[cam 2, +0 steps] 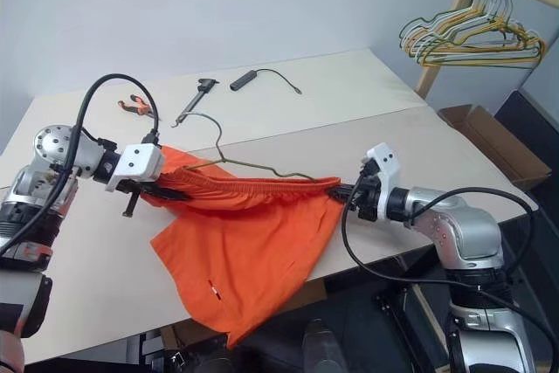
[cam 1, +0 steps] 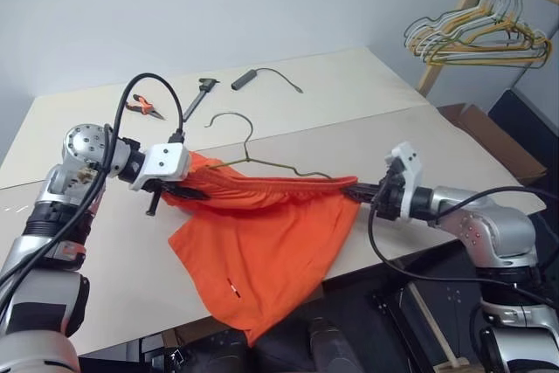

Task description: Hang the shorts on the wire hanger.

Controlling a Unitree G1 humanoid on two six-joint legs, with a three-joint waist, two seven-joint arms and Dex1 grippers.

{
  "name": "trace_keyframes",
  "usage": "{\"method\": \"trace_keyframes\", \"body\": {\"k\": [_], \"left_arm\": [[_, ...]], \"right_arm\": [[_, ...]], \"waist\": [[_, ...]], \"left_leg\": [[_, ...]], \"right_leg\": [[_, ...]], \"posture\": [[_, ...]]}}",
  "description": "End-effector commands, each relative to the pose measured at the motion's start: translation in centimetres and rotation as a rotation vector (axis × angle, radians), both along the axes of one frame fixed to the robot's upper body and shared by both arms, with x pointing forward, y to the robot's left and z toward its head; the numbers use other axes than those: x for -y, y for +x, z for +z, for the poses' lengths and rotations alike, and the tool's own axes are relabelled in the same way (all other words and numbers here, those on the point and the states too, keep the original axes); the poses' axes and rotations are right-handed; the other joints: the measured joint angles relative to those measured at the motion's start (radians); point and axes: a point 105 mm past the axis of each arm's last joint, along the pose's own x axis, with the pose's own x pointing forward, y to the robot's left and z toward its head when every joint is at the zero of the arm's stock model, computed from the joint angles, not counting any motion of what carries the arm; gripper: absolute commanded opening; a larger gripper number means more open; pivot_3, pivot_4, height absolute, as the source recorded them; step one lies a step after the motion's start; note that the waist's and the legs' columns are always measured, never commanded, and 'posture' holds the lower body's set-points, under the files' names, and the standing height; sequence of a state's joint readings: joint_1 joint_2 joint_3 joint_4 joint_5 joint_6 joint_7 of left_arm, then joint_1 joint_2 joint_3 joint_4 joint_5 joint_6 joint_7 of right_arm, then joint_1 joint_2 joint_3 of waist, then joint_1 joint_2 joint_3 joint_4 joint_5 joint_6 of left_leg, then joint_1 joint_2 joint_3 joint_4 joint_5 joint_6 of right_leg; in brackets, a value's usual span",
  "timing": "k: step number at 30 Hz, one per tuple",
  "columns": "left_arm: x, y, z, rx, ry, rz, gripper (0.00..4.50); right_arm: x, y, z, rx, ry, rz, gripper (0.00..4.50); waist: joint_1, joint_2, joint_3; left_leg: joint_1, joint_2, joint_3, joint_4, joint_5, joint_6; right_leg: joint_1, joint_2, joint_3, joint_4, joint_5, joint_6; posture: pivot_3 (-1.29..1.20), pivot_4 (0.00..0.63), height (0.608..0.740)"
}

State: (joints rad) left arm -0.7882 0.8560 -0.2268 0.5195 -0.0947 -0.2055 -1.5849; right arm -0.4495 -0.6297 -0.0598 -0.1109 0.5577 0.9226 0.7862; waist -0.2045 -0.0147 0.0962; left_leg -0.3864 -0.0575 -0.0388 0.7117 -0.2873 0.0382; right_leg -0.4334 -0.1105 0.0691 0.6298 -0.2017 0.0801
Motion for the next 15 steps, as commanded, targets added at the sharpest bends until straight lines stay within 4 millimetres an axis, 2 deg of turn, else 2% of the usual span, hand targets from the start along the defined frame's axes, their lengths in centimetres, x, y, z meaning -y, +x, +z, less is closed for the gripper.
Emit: {"method": "trace_keyframes", "body": {"k": [1,3,7,13,15], "left_arm": [[-2.6,1.1,-0.5,0.043,0.117,0.140,0.03],[-3.1,1.7,-1.3,0.065,0.179,0.175,0.03],[-3.2,1.2,-2.3,0.040,0.234,0.137,0.03],[-0.3,2.2,-2.0,0.068,0.138,0.127,0.03],[0.8,2.7,-1.5,0.078,0.088,0.138,0.03]], "right_arm": [[2.9,0.6,2.2,0.088,-0.047,-0.081,0.01],[2.6,0.1,3.4,0.136,-0.042,-0.037,0.01],[1.0,-1.0,4.9,0.200,-0.056,0.055,0.01],[-3.2,-2.7,5.4,0.257,-0.109,0.209,0.01],[-4.0,-3.3,4.6,0.265,-0.180,0.258,0.58]], "waist": [[0.001,0.000,0.000],[0.001,0.000,0.000],[0.000,0.000,0.000],[0.000,0.000,0.000],[0.001,0.000,0.000]], "left_leg": [[0.000,0.000,0.000,0.000,0.000,0.000],[0.000,0.000,0.000,0.000,0.000,0.000],[-0.001,0.000,0.000,0.000,0.000,0.000],[-0.001,0.000,0.000,0.000,0.000,0.000],[-0.001,0.000,0.000,0.001,0.000,0.000]], "right_leg": [[0.000,0.000,0.000,0.000,0.000,0.000],[0.000,0.000,0.000,0.000,0.000,0.000],[0.000,0.000,0.000,0.000,0.000,0.000],[-0.001,0.000,0.000,0.000,0.000,0.000],[-0.001,0.000,0.000,0.000,0.000,0.000]], "posture": [[-0.19,0.075,0.740],[-0.19,0.074,0.740],[-0.19,0.073,0.740],[-0.20,0.074,0.740],[-0.20,0.073,0.740]]}}
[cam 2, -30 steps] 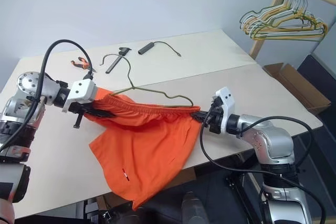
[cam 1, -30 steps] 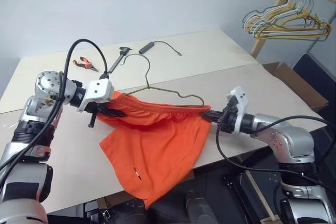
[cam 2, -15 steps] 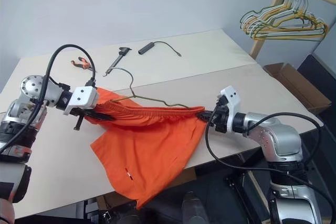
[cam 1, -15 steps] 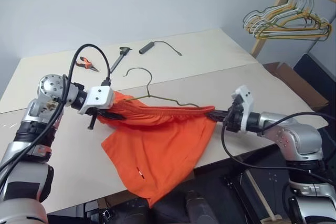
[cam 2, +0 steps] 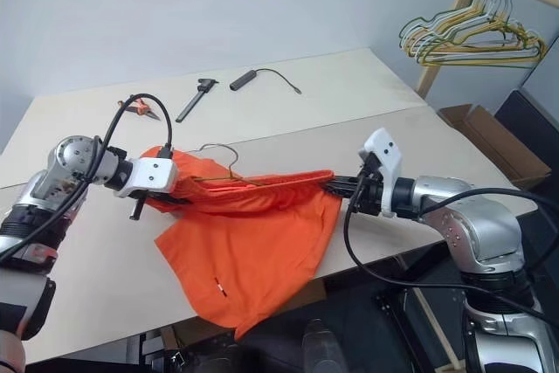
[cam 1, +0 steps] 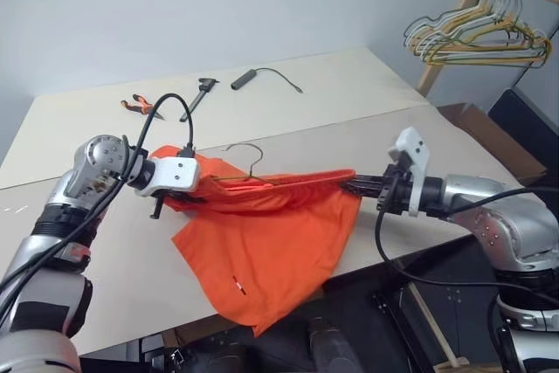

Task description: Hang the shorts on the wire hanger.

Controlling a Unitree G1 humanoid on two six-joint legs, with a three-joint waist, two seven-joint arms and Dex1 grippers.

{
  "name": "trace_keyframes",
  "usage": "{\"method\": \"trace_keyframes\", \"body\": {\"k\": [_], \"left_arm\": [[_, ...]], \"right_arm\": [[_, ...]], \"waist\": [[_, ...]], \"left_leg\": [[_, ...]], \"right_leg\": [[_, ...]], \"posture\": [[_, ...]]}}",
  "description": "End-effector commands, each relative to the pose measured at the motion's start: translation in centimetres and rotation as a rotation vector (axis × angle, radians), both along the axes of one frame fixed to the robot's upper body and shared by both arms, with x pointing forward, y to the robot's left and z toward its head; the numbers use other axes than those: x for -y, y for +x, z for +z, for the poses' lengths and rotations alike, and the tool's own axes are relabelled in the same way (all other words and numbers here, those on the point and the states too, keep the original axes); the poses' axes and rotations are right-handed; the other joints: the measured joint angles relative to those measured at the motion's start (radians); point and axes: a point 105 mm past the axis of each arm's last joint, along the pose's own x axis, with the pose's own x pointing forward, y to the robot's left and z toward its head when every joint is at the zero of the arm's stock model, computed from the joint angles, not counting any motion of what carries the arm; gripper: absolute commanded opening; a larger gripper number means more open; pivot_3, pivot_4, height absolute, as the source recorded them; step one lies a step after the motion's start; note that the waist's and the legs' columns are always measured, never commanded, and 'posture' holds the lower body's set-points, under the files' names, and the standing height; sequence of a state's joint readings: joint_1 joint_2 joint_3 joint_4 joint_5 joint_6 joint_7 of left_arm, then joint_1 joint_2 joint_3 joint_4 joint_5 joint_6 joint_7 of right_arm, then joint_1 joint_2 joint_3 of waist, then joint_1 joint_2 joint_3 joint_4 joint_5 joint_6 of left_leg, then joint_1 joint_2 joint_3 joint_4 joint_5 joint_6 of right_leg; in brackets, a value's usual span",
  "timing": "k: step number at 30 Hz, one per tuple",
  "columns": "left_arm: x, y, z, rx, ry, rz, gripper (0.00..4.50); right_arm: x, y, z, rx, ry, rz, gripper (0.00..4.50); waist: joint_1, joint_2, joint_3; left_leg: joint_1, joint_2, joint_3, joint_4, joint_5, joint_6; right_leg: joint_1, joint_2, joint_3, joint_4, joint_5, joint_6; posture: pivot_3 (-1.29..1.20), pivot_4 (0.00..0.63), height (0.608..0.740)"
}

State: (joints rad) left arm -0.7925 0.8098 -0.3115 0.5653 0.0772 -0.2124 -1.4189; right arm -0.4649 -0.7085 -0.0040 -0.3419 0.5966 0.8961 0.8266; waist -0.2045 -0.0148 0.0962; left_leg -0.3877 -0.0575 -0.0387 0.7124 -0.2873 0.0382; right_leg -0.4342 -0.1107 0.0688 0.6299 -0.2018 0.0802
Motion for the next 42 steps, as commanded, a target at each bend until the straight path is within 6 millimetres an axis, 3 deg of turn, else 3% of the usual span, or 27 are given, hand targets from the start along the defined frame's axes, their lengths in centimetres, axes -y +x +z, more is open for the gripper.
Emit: {"method": "trace_keyframes", "body": {"k": [1,5,11,16,20,24,30,33,42], "left_arm": [[0.8,1.2,1.8,0.052,-0.059,0.050,0.03],[1.4,1.4,2.3,0.051,-0.095,0.052,0.03],[1.0,1.1,2.4,0.049,-0.090,0.045,0.03],[0.8,0.7,2.3,0.033,-0.077,0.021,0.03],[0.8,0.6,2.2,0.026,-0.056,0.001,0.03],[1.1,0.8,2.4,0.030,-0.065,-0.007,0.03],[1.3,0.9,2.6,0.028,-0.078,-0.020,0.03],[1.4,0.8,2.6,0.027,-0.084,-0.029,0.03],[1.5,0.5,2.9,0.028,-0.111,-0.044,0.03]], "right_arm": [[-0.9,-0.9,0.4,0.095,-0.129,0.054,0.83],[0.2,-0.1,-0.7,0.107,-0.209,-0.020,2.19],[1.8,0.2,0.4,0.142,-0.227,-0.064,4.36],[2.8,0.6,2.7,0.222,-0.213,-0.077,4.47],[1.5,0.8,5.9,0.287,-0.119,-0.013,4.47],[-2.4,0.7,7.2,0.317,-0.064,0.125,4.47],[-8.0,2.1,6.3,0.296,-0.075,0.228,4.47],[-10.2,3.1,5.5,0.263,-0.074,0.259,3.86],[-12.3,2.5,5.0,0.238,-0.034,0.361,0.65]], "waist": [[0.001,0.000,0.000],[0.001,0.000,0.000],[-0.001,0.000,0.000],[0.000,0.000,0.000],[-0.003,0.000,0.000],[-0.005,0.000,0.000],[-0.010,0.000,0.000],[-0.012,0.000,-0.001],[-0.018,0.001,-0.001]], "left_leg": [[0.000,0.000,0.000,0.000,0.000,0.000],[-0.002,0.000,0.000,0.000,0.000,0.000],[-0.002,0.000,0.000,0.000,0.000,0.000],[-0.002,0.000,0.000,0.000,0.000,0.000],[-0.001,0.000,0.001,0.000,0.000,0.000],[-0.001,0.001,0.000,0.000,0.000,0.000],[-0.002,0.000,0.000,0.000,0.000,0.000],[-0.002,-0.001,0.000,0.000,0.000,0.000],[-0.003,-0.002,-0.002,0.000,0.000,0.000]], "right_leg": [[0.000,0.000,0.000,0.000,0.000,0.000],[-0.002,0.000,-0.001,0.000,0.000,0.000],[-0.002,0.000,0.000,0.000,0.000,0.000],[-0.002,0.000,0.000,0.000,0.000,0.000],[-0.002,0.000,0.000,0.001,0.000,0.000],[-0.002,0.000,0.000,0.001,0.000,0.000],[-0.003,0.000,0.000,0.001,0.000,0.000],[-0.003,-0.001,0.000,0.002,0.000,0.000],[-0.006,-0.001,-0.001,0.011,0.000,0.000]], "posture": [[-0.20,0.073,0.740],[-0.21,0.072,0.740],[-0.20,0.071,0.740],[-0.19,0.068,0.740],[-0.19,0.066,0.740],[-0.20,0.062,0.740],[-0.20,0.061,0.740],[-0.20,0.061,0.740],[-0.18,0.059,0.740]]}}
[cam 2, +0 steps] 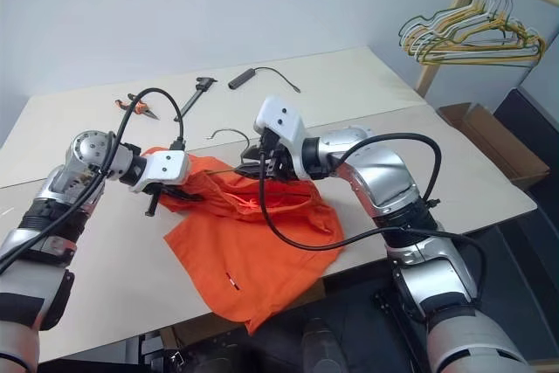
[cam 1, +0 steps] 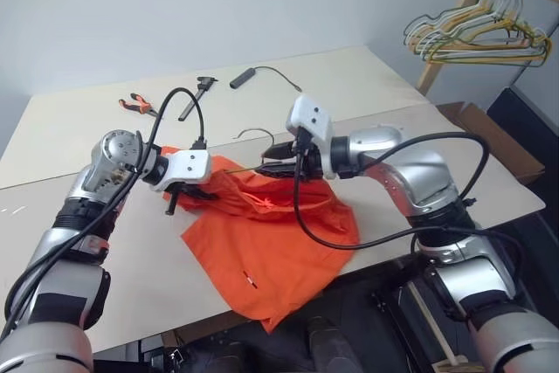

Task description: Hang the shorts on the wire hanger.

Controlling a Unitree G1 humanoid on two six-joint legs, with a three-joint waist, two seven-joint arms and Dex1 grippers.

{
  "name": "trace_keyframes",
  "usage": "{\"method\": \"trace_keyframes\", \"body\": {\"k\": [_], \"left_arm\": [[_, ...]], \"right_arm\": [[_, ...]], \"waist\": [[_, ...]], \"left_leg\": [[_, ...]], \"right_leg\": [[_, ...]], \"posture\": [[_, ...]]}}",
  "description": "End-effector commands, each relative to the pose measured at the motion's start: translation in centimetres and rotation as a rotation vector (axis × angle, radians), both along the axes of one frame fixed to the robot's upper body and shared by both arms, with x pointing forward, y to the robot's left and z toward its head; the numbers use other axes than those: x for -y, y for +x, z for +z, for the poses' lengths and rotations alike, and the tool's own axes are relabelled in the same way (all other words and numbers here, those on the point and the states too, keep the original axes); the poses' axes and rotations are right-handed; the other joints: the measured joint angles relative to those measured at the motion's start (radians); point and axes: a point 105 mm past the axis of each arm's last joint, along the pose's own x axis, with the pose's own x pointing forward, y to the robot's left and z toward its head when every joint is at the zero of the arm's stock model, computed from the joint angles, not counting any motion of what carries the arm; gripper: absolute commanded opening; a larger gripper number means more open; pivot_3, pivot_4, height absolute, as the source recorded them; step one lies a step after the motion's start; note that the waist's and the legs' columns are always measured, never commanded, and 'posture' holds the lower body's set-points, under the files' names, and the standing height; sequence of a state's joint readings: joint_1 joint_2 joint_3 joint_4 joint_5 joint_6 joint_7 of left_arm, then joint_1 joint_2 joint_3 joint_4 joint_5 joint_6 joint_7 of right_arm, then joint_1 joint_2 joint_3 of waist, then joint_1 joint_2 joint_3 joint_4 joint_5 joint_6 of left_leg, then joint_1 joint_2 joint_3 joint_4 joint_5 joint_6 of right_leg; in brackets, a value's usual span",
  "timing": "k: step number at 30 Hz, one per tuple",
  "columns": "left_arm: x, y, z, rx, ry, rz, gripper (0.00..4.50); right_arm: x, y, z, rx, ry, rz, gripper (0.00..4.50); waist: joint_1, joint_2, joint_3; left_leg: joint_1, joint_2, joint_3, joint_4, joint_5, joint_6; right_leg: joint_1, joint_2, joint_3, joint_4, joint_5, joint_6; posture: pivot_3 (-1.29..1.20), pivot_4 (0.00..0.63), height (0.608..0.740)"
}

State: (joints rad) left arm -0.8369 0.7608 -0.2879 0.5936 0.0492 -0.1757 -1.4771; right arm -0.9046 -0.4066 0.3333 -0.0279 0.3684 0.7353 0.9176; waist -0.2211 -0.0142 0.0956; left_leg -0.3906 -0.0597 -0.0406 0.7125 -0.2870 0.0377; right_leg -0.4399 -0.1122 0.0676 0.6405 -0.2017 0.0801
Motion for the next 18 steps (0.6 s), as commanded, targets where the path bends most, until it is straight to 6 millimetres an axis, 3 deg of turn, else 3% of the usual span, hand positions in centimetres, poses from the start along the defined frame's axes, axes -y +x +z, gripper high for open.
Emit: {"method": "trace_keyframes", "body": {"k": [1,2,10,11,18], "left_arm": [[0.2,0.2,2.0,0.067,-0.045,-0.018,0.03],[0.2,0.2,2.0,0.067,-0.046,-0.019,0.03],[0.7,-0.2,2.9,0.031,-0.140,-0.035,0.03],[0.8,-0.3,3.3,0.011,-0.162,-0.037,0.74],[-1.1,-0.6,4.0,0.000,-0.149,-0.004,2.84]], "right_arm": [[-0.5,-0.3,1.9,0.068,0.036,0.043,0.32],[-0.6,-0.3,1.9,0.069,0.037,0.046,0.03],[-0.4,-0.1,2.0,0.078,0.052,0.048,0.03],[-0.3,-0.1,2.0,0.080,0.052,0.050,0.00],[0.4,-0.3,1.8,0.085,0.051,0.048,0.00]], "waist": [[-0.002,0.000,0.000],[-0.004,0.000,0.000],[-0.014,0.000,0.000],[-0.014,0.000,0.000],[-0.016,0.000,0.000]], "left_leg": [[0.000,0.000,0.000,0.000,0.000,0.000],[0.000,0.000,0.000,0.000,0.000,0.000],[0.000,0.000,0.000,0.000,0.000,0.000],[0.000,0.000,0.000,0.000,0.000,-0.001],[0.001,0.000,-0.001,0.000,0.000,-0.001]], "right_leg": [[0.000,0.000,0.000,0.000,0.000,0.000],[0.000,0.000,0.000,0.000,0.000,0.000],[0.000,0.000,0.000,0.001,0.000,0.000],[0.000,0.000,0.000,0.001,0.000,0.000],[0.000,0.000,-0.001,0.001,0.000,0.000]], "posture": [[-0.18,0.059,0.740],[-0.18,0.059,0.740],[-0.18,0.060,0.740],[-0.18,0.060,0.740],[-0.18,0.058,0.740]]}}
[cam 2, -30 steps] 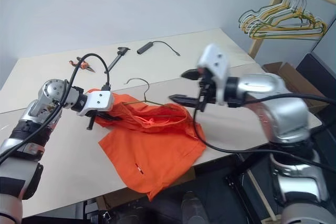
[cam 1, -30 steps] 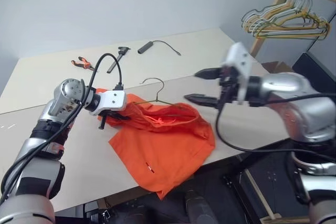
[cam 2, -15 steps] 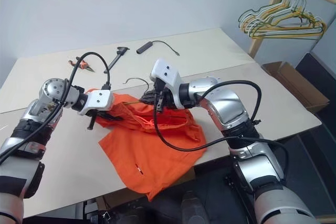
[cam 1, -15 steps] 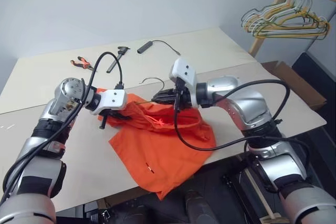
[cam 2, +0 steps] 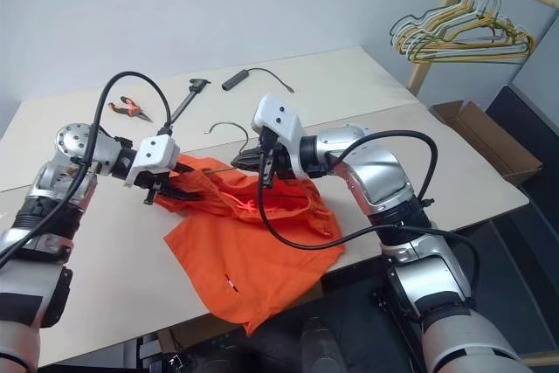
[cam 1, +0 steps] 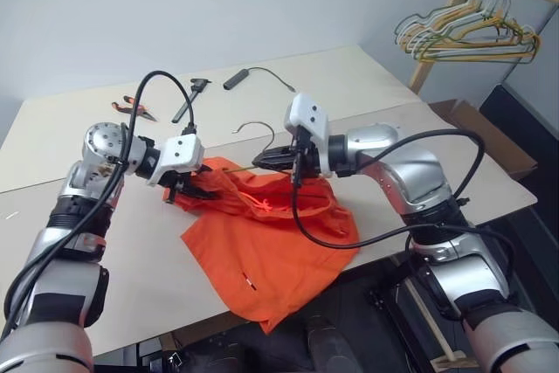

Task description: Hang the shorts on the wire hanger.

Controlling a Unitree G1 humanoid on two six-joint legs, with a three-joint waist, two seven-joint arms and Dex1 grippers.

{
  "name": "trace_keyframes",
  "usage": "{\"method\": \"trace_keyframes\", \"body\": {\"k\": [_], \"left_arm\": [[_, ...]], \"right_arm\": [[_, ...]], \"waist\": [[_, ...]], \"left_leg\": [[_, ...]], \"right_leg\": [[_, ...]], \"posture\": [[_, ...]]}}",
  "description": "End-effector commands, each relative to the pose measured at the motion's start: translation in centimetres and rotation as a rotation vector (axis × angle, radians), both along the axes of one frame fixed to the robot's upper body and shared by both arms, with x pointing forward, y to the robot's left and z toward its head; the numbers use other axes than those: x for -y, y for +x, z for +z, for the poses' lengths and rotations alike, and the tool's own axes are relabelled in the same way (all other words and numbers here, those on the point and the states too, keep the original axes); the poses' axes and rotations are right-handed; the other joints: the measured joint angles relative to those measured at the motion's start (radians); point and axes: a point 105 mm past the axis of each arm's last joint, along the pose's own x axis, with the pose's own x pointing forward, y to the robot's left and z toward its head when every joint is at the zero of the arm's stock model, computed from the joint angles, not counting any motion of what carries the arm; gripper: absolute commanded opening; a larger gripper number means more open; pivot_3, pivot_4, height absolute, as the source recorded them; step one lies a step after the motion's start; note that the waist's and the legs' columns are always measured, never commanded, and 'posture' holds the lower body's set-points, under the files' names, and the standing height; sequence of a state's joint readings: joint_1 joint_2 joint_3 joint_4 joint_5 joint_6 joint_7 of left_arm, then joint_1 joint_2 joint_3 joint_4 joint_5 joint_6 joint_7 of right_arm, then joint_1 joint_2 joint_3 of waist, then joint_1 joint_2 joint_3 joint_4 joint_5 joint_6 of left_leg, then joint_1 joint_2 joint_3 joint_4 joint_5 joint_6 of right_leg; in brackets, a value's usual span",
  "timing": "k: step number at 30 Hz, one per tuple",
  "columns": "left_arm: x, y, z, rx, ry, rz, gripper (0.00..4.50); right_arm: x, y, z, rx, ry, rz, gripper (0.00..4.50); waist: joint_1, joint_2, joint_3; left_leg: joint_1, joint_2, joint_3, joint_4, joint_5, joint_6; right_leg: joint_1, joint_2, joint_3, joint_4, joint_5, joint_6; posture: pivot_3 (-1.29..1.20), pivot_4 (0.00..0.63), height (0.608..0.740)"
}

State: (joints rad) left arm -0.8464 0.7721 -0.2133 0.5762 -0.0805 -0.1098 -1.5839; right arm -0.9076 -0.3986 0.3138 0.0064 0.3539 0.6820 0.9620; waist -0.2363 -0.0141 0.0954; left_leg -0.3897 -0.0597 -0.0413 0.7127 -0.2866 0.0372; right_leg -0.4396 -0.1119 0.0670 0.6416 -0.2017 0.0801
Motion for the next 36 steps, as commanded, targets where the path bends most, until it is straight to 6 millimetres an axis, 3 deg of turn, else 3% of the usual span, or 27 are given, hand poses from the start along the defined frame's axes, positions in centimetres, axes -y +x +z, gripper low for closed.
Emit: {"method": "trace_keyframes", "body": {"k": [1,5,11,17,25,36], "left_arm": [[-1.5,0.2,1.6,0.046,-0.001,0.040,3.16],[-2.5,1.1,0.9,0.107,0.009,0.121,4.47],[-3.6,1.8,-1.1,0.121,0.068,0.180,4.49],[-4.1,1.5,-1.5,0.115,0.093,0.178,2.58],[-4.6,1.7,-0.6,0.131,0.071,0.214,0.03],[-5.3,1.6,0.6,0.132,0.042,0.256,0.03]], "right_arm": [[0.4,-0.4,1.4,0.067,0.030,0.016,0.00],[0.8,-0.4,1.6,0.072,0.033,0.006,0.00],[1.2,-0.4,1.9,0.078,0.039,-0.006,0.00],[1.4,-0.2,1.9,0.077,0.038,-0.017,0.00],[2.1,0.0,1.3,0.079,0.007,-0.035,0.00],[3.3,0.1,0.4,0.081,-0.043,-0.057,0.00]], "waist": [[-0.001,0.000,0.000],[0.000,0.000,0.000],[0.000,0.000,0.000],[0.001,0.000,0.000],[0.001,0.000,0.000],[0.002,0.000,0.000]], "left_leg": [[0.000,0.000,0.000,0.000,0.000,0.000],[0.000,0.000,0.000,0.000,0.000,0.000],[0.000,0.000,0.000,0.000,0.000,0.000],[0.000,0.000,0.000,0.000,0.000,0.000],[0.000,0.000,0.000,0.000,0.000,0.000],[0.000,0.000,0.000,0.000,0.000,0.000]], "right_leg": [[0.000,0.000,0.000,0.000,0.000,0.000],[0.000,0.000,0.000,0.000,0.000,0.000],[0.000,0.000,0.000,0.000,0.000,0.000],[0.000,0.000,-0.001,0.000,0.000,0.000],[0.000,0.000,-0.001,0.000,0.000,0.000],[0.000,0.000,-0.001,0.000,0.000,0.000]], "posture": [[-0.18,0.058,0.740],[-0.18,0.057,0.740],[-0.18,0.054,0.740],[-0.18,0.053,0.740],[-0.17,0.052,0.740],[-0.16,0.050,0.740]]}}
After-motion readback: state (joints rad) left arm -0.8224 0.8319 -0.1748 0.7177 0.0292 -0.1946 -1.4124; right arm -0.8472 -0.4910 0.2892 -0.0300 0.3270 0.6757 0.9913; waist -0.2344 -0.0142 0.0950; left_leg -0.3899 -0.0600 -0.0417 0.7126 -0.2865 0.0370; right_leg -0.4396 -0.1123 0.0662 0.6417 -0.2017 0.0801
